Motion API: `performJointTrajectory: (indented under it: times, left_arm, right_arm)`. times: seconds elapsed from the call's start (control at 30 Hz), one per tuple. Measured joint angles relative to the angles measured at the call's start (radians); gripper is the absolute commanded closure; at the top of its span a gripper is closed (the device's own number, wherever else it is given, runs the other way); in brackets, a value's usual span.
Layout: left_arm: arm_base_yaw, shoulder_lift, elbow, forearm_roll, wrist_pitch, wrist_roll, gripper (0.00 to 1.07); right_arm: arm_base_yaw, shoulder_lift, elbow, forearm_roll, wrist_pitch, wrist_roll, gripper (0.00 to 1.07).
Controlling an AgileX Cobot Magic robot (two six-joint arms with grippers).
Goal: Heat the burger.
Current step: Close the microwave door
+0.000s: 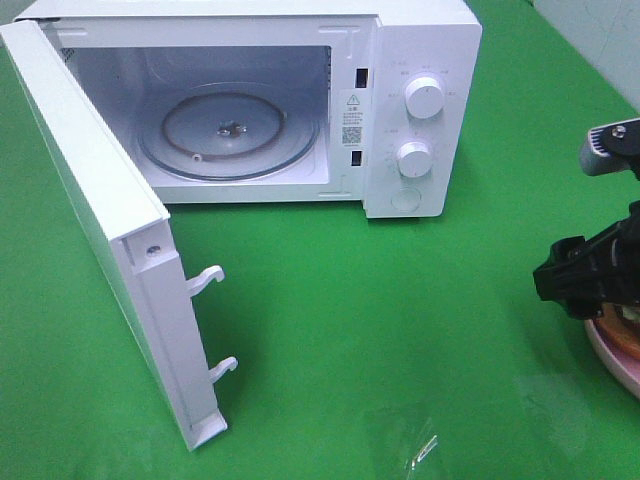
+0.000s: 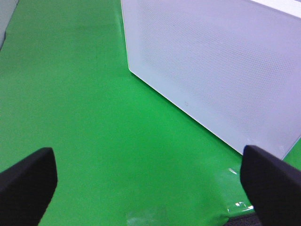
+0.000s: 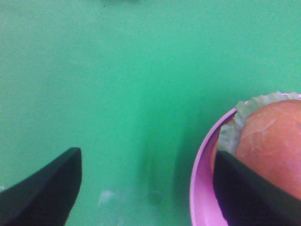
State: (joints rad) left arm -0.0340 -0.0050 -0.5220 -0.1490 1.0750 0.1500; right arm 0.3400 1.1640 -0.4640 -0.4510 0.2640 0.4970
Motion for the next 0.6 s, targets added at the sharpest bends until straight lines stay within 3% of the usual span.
performJointTrajectory:
  times: [0.27, 0.43, 0.6]
  left_arm:
    - [0.000, 0.000, 0.000, 0.000, 0.000, 0.000, 0.09]
    - [0.000, 0.000, 0.000, 0.000, 0.000, 0.000, 0.09]
    - [0.000, 0.000, 0.000, 0.000, 0.000, 0.000, 0.09]
  right_arm:
    - [0.000, -0.113, -0.076, 0.235, 0.297, -0.272, 0.32]
    - [0.000, -0.191, -0.159, 0.300, 0.544, -0.348, 0.32]
    - [0.000, -0.264, -0.167, 0.319, 0.630, -0.363, 0.32]
